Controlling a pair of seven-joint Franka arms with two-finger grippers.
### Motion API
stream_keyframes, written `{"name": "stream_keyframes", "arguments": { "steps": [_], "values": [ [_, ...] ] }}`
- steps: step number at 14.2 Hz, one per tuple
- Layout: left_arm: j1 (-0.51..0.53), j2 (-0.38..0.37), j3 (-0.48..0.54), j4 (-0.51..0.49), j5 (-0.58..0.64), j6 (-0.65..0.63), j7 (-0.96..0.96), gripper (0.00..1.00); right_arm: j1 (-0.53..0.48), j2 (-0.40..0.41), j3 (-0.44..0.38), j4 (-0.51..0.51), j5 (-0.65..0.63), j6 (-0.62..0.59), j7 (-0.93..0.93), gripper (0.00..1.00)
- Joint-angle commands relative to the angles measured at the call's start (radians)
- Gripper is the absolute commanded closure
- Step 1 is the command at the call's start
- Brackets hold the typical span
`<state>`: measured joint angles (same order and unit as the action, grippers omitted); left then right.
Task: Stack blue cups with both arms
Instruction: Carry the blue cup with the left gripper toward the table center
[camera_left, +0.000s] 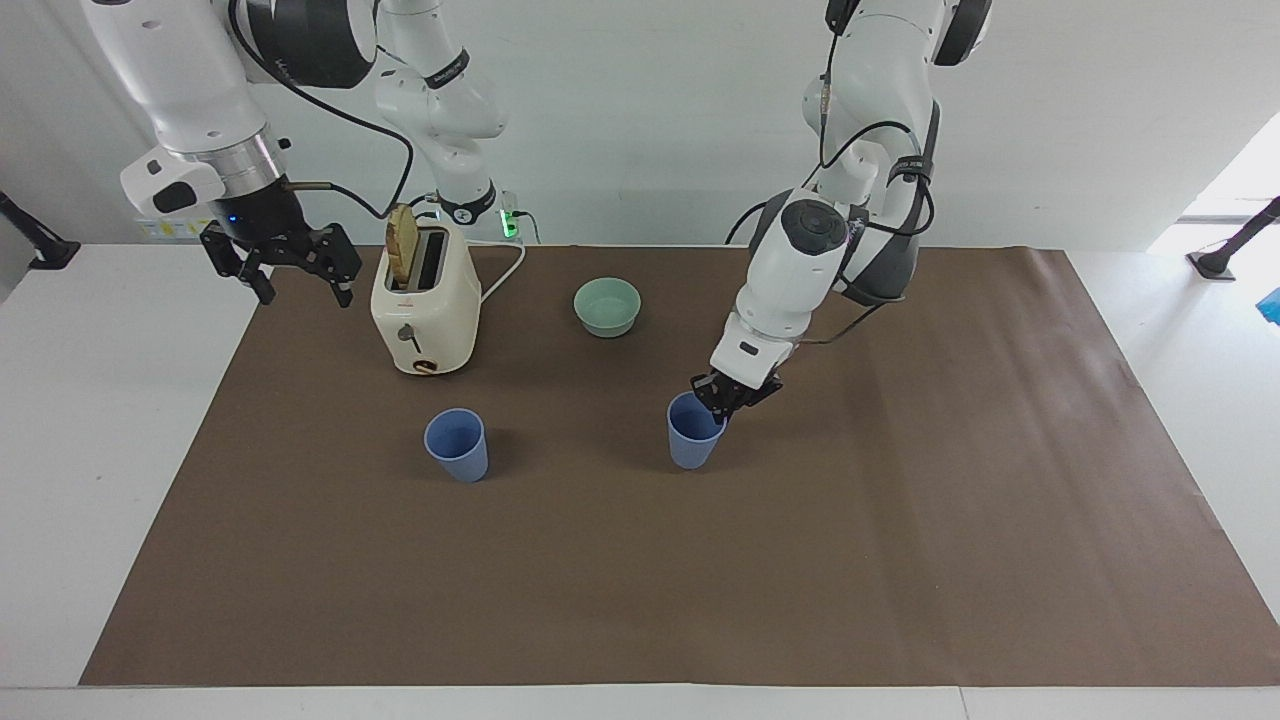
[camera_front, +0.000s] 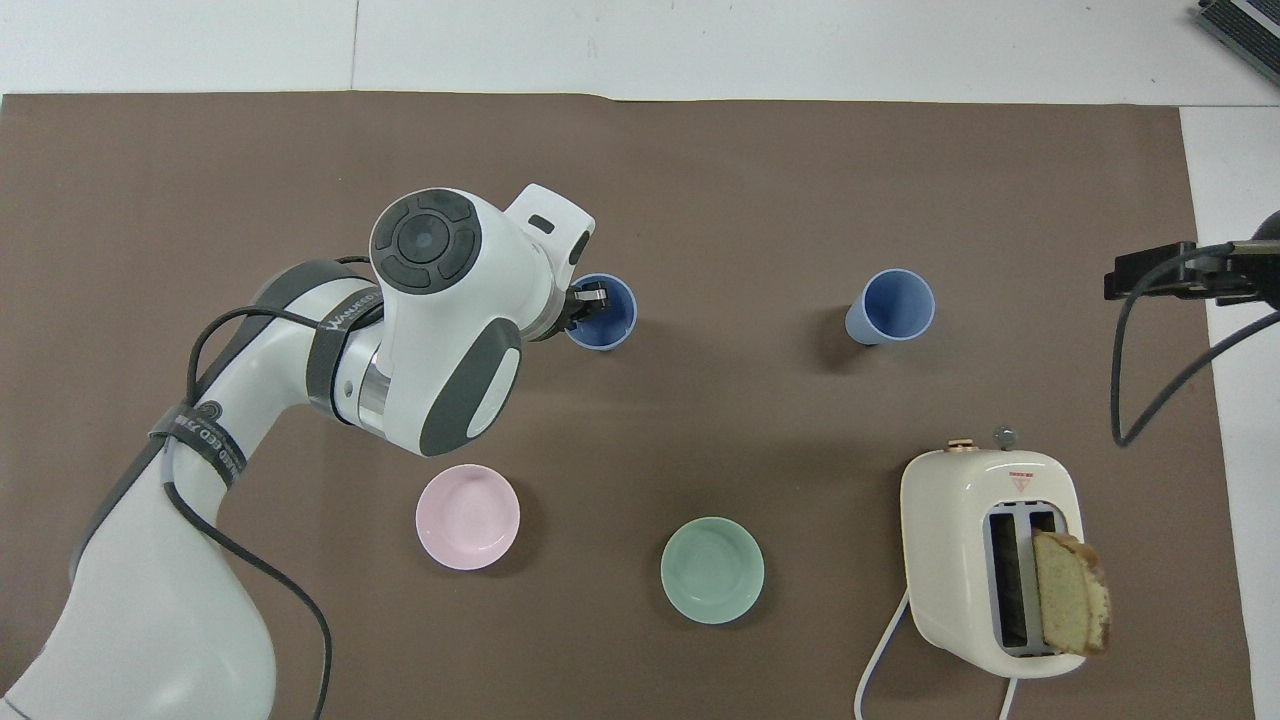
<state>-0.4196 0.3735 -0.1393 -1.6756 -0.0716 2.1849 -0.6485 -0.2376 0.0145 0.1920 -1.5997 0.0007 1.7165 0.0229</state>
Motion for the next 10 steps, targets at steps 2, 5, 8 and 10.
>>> {"name": "stream_keyframes", "arguments": {
  "steps": [2,5,8,10],
  "values": [
    [-0.027,0.016,0.017,0.007,0.024,0.016,-0.017,1.0,-0.005,-0.016,0.001,-0.019,0.018,0.0,-0.014,0.0],
    [-0.027,0.018,0.018,-0.015,0.024,0.024,-0.013,1.0,-0.005,-0.016,0.001,-0.019,0.018,0.0,-0.014,0.0],
    [-0.022,0.024,0.018,0.002,0.053,0.023,-0.01,0.29,-0.005,-0.016,0.001,-0.019,0.018,0.0,-0.014,0.0],
    [-0.019,0.016,0.023,0.017,0.076,0.0,-0.008,0.0,-0.005,-0.016,0.001,-0.019,0.018,0.0,-0.014,0.0]
  ]
}}
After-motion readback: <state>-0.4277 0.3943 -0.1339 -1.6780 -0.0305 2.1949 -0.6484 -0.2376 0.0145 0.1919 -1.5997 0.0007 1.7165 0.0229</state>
